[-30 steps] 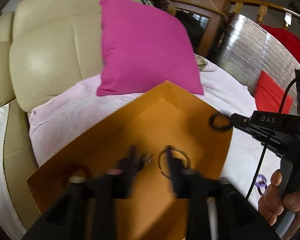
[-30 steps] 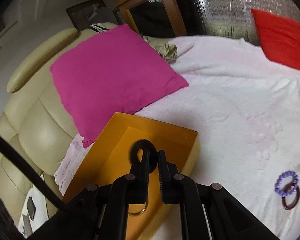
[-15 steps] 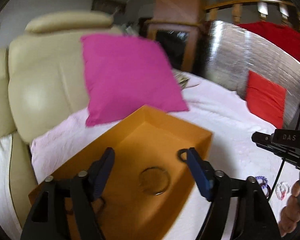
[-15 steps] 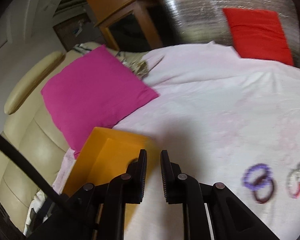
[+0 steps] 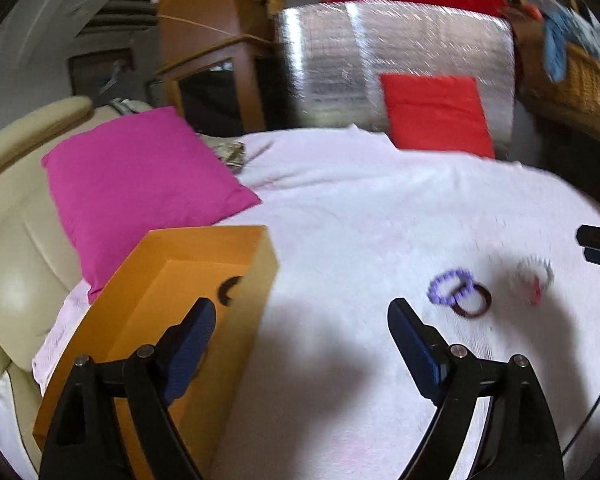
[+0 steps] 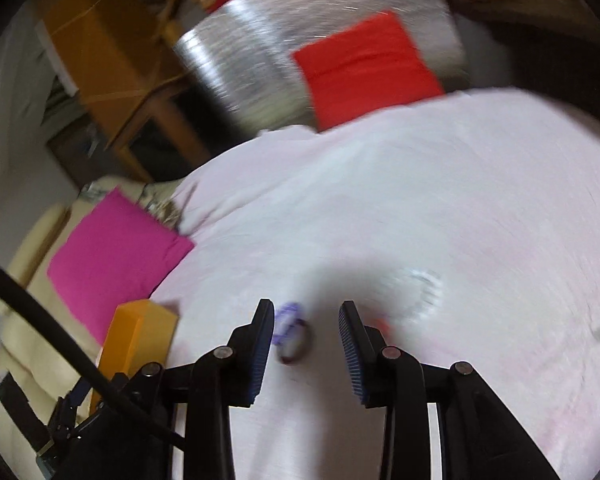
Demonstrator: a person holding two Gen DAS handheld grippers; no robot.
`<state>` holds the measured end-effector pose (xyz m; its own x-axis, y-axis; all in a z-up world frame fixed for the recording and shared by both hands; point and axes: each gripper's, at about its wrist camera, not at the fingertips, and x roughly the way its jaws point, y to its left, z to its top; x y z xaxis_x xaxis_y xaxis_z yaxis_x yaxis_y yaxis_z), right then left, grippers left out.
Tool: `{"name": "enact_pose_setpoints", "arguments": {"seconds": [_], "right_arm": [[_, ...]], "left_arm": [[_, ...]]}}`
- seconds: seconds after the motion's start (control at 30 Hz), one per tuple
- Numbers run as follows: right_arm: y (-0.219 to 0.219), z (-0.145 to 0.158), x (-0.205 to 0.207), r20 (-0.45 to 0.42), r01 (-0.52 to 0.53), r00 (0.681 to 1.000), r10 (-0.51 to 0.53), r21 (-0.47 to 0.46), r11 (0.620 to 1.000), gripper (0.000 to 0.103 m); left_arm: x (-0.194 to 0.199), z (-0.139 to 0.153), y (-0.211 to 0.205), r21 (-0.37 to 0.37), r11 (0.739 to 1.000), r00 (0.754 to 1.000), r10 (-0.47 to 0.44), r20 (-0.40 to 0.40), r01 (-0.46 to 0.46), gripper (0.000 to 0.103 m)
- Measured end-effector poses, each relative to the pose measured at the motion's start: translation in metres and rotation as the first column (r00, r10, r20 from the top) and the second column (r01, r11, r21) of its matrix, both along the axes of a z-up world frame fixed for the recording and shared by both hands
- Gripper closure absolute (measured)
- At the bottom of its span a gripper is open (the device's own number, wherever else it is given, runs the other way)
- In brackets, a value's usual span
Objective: Organize jewelry
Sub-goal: 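Move both tools back over the purple, dark red and pearl bracelets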
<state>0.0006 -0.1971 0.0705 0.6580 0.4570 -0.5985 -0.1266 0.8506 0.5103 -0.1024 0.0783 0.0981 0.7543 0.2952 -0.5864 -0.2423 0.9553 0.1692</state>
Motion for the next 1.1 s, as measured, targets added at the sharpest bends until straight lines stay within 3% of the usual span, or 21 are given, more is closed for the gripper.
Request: {"name": "enact_pose_setpoints", "arguments": {"seconds": [0.13,0.17,0.5,0.7,1.1], "right_arm": [[-0.043,-0.035,0.01,-0.154,0.097,0.984,-0.083,0.087,0.991,0.064],[-0.048,-0.036,0.012,-0.156,0.096,0.984,-0.08,0.1,0.99,0.064],[-0.052,-0.02,0.005,-0.082,0.061,0.995,-0.06,0.012,0.998,0.064],[-0.051,-0.017,-0.001,-0.072,0.052,0.996,-0.053,-0.004,0.999,0.064],[-0.051,-0.011,0.0,-0.033,0.063,0.997,-0.064,-0.034,0.997,0.064]], "left_arm": [[0.011,-0.014,-0.018,0.024,0.999,0.997,-0.029,-0.072,0.031,0.015],[0.014,-0.017,-0.023,0.038,0.999,0.995,-0.032,-0.091,0.035,0.015],[0.028,-0.041,-0.051,0.124,0.99,0.986,-0.045,-0.158,0.065,0.015],[0.032,-0.051,-0.064,0.124,0.989,0.979,-0.054,-0.197,0.079,0.015],[0.017,-0.045,-0.096,0.233,0.964,0.989,-0.102,-0.104,0.124,0.015]]}}
